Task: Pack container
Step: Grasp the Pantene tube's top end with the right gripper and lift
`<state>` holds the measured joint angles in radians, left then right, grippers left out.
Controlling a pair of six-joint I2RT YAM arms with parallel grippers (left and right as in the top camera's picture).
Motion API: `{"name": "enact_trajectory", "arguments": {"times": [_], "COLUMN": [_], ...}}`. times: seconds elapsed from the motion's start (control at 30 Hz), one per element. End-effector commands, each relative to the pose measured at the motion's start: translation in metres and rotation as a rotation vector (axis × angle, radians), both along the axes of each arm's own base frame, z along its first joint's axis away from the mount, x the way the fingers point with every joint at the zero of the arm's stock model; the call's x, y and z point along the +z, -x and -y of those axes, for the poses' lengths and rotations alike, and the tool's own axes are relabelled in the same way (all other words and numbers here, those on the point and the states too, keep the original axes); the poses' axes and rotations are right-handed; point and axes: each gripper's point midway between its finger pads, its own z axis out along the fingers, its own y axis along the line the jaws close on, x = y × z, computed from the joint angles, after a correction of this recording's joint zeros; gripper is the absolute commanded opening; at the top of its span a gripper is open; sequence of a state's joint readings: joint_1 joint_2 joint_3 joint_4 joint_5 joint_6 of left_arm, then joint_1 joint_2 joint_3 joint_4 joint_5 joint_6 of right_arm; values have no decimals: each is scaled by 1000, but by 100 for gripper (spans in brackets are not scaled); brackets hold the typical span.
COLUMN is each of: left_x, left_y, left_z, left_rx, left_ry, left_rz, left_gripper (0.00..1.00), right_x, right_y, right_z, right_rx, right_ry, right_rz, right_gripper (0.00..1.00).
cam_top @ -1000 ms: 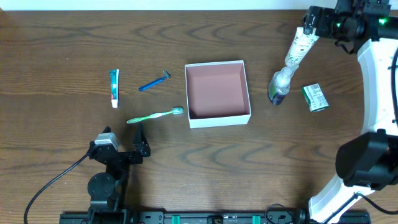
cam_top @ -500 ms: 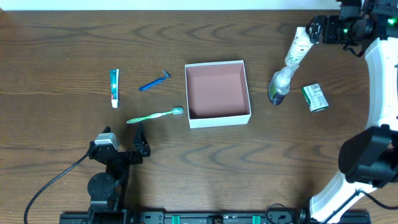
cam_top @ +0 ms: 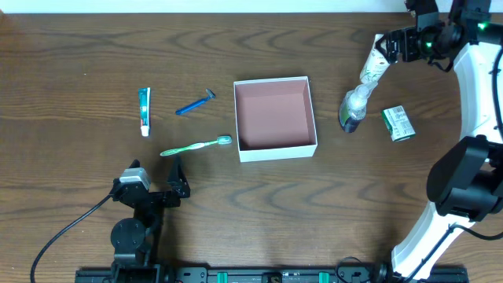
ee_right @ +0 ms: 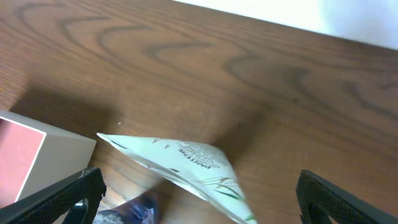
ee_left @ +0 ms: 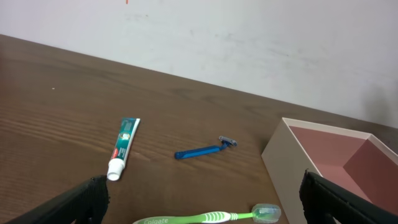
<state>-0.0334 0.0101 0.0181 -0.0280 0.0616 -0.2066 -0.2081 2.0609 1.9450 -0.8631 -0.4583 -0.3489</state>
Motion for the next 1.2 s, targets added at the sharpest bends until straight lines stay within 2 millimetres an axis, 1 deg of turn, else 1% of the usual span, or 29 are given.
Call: {"name": "enact_trajectory", "arguments": {"times": [0.0,0.2,0.3,0.37,0.5,0.57,0.67,0.8,0.93,1.03,1.1,1.17], "left_x": [-15,-15,-15,-15,-15,-15,-15,-15,-15,-15,-15,-15], "left_y": [1,1,1,1,1,1,1,1,1,1,1,1], "left_z": [0,0,0,0,0,0,0,0,0,0,0,0], "left_rx": [-5,-5,-5,-5,-5,-5,-5,-5,-5,-5,-5,-5], "left_ry": [-2,-2,-2,-2,-2,-2,-2,-2,-2,-2,-2,-2], "left_rz": [-46,-46,-46,-46,-46,-46,-46,-46,-46,-46,-46,-46], "left_gripper": [98,98,98,98,98,98,98,98,98,98,98,98], "right_x": [14,17,19,17,5,-2,-12,-13,-13,-13,-14,-14], "right_y": [-2,-3,-4,-5,-5,-5,-6,-5,-5,-5,-5,-4], "right_z": [-3,-10,-13,-14,-15,-18,-22,-23,-21,-22,-22,-22], "right_rx": [54,101,117,120,123,139,153,155,151,152,152,152], "right_ry": [-14,-22,-40,-43,-58,-76,-105,-112,-111,-111,-112,-113], "right_rz": [55,80,92,91,61,48,31,25,24,24,21,18], "right_gripper": [99,92,86,84,81,77,69,55,35,17,12,10]}}
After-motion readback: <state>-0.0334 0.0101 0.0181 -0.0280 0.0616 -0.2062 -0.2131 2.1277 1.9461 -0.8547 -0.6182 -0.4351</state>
